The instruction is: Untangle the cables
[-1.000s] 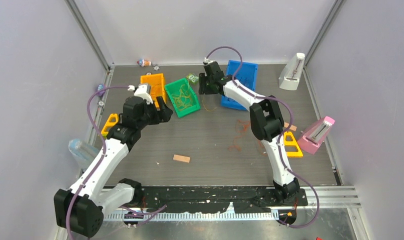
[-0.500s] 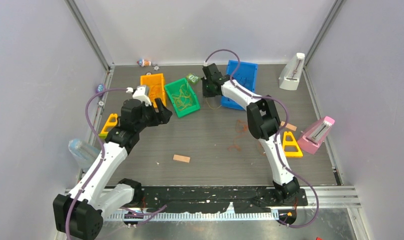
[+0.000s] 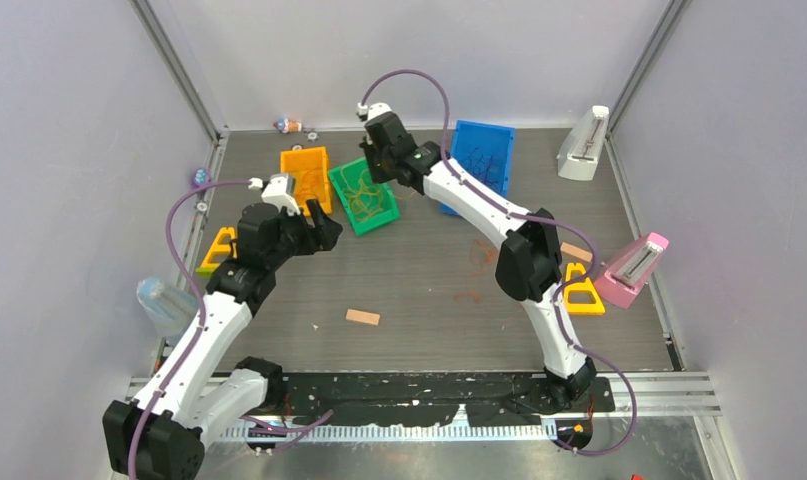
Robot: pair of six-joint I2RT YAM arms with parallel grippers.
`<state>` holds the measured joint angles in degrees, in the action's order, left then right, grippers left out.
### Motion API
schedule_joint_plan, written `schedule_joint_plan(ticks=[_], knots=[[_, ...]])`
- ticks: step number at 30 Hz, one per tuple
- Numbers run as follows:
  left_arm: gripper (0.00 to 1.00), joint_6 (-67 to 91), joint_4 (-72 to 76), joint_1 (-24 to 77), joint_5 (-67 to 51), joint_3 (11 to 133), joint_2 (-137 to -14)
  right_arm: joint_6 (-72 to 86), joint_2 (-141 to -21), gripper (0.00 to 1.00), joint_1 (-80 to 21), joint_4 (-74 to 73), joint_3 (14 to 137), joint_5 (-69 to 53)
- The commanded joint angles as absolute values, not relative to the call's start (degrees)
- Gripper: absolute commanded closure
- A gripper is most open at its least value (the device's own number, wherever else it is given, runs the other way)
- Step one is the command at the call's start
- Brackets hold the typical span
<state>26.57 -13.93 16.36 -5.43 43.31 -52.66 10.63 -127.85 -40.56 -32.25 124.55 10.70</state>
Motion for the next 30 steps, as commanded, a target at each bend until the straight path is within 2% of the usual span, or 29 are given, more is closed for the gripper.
schedule_joint_plan(ticks=[1, 7, 14, 22, 25, 30], knots=[[0.30, 25.9, -11.8, 16.0, -5.2, 43.0, -52.3, 10.2, -128.9, 0.95, -42.2, -36.9, 127.9, 11.1], [0.30, 26.2, -11.7, 16.0, -5.1, 42.6, -52.4, 13.3, -135.5, 0.95, -42.4, -39.3, 130.8, 8.8], [0.30, 26.5, -12.2, 16.0, -5.3, 42.6, -52.6, 15.7, -145.6, 0.95, -41.8, -38.5, 142.7, 4.8], [0.30, 26.1, -13.0, 16.0, -4.5, 42.3, -52.0, 25.3, -150.2, 0.95, -40.3, -26.7, 143.2, -3.2], [0.30, 25.8, -13.3, 16.0, -4.4, 42.5, -52.1, 26.5, -150.9, 0.95, -40.3, -27.3, 143.6, -2.8], [0.30, 25.8, -13.2, 16.0, -4.6, 42.0, -52.4, 27.3, -148.8, 0.95, -40.7, -36.9, 137.7, -0.4]])
